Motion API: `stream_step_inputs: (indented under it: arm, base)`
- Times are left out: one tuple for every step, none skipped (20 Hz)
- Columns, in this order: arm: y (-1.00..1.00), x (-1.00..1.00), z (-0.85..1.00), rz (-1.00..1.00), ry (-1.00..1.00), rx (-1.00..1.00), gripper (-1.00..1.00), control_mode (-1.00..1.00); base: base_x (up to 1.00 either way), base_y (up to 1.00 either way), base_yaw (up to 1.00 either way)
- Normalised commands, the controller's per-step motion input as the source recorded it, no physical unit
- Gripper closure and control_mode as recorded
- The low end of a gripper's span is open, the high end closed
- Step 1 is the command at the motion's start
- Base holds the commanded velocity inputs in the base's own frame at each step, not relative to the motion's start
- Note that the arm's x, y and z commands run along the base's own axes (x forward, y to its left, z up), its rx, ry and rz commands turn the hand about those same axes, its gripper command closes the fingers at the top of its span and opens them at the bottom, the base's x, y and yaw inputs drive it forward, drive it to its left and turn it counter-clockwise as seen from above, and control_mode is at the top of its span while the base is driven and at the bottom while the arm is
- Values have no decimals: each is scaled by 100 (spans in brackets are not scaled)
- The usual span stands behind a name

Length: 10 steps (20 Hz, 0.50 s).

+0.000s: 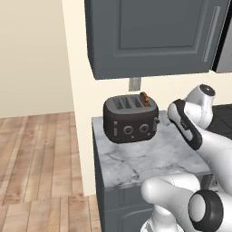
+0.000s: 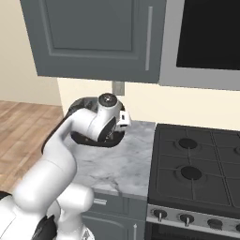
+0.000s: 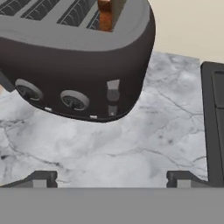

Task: Start the toaster. Once the lever pops up, take the bread to the plate on the dining counter.

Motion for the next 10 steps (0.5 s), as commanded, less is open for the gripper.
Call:
stream_step_inputs:
  arm:
    - [-6, 49, -6, 7, -10, 1, -100, -100]
    - [-4, 56, -5, 6, -8, 1, -100, -100]
    - [-18, 54, -6, 6, -8, 5, -100, -100]
    - [-27, 49, -4, 6, -8, 6, -100, -100]
    - [-27, 49, -3, 6, -5, 5, -100, -100]
    - [-24, 56, 0, 4, 0, 4, -100, -100]
    - [-26, 56, 0, 3, 0, 5, -100, -100]
    - [-33, 44, 0, 3, 0, 7, -100, -100]
    - [-24, 44, 0, 2, 0, 7, -100, -100]
    - [-14, 48, 0, 0, 0, 6, -100, -100]
  base:
    - [0, 0, 0]
    - [0, 0, 0]
    - [0, 0, 0]
    - [0, 0, 0]
    - [0, 0, 0]
    - [0, 0, 0]
    - [0, 0, 0]
    - [0, 0, 0]
    - [0, 0, 0]
    - [0, 0, 0]
